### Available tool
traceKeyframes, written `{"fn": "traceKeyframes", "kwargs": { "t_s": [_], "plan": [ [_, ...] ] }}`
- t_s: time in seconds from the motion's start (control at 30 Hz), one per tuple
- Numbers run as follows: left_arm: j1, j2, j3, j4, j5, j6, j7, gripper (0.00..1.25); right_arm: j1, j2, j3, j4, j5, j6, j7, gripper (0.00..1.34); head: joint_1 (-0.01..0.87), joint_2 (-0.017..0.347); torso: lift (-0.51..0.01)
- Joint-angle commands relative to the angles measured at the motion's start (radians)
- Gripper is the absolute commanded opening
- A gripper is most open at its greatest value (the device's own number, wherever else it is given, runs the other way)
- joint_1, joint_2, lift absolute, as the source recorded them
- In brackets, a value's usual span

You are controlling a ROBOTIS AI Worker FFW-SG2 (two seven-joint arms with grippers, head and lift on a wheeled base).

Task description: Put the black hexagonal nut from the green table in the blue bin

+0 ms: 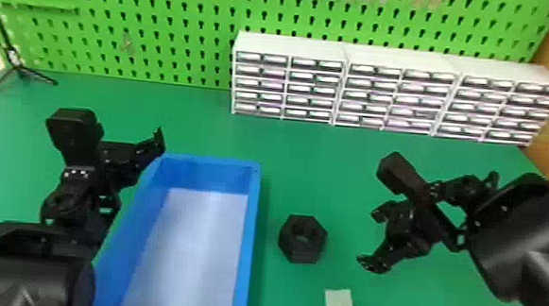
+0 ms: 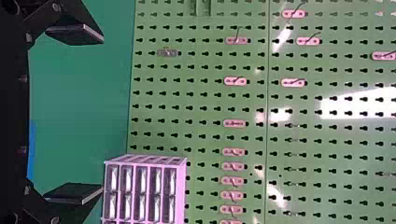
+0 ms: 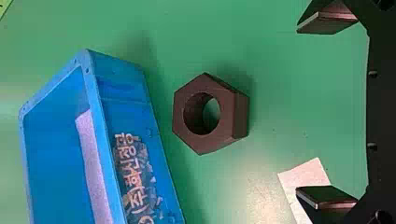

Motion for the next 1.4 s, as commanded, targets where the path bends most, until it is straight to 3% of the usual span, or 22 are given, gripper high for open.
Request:
{"fn": "traceKeyframes", "kwargs": {
  "t_s": [0.0, 1.03, 1.37],
  "plan": [
    [0.000, 0.000, 0.000, 0.001, 0.000, 0.000, 0.001, 1.09, -0.001, -0.001, 0.001, 0.003, -0.002, 0.000, 0.000, 1.25, 0.683, 0.028, -0.096],
    [-0.001, 0.000, 0.002, 0.001, 0.000, 0.000, 0.001, 1.09, -0.010, -0.001, 0.010, 0.003, -0.006, 0.000, 0.000, 1.25, 0.683, 0.028, -0.096],
    [0.000, 0.001, 0.002, -0.001, 0.000, 0.000, 0.001, 1.09, -0.045, 0.006, 0.061, 0.003, -0.014, -0.006, -0.001, 1.25, 0.683, 0.028, -0.096]
  ]
}}
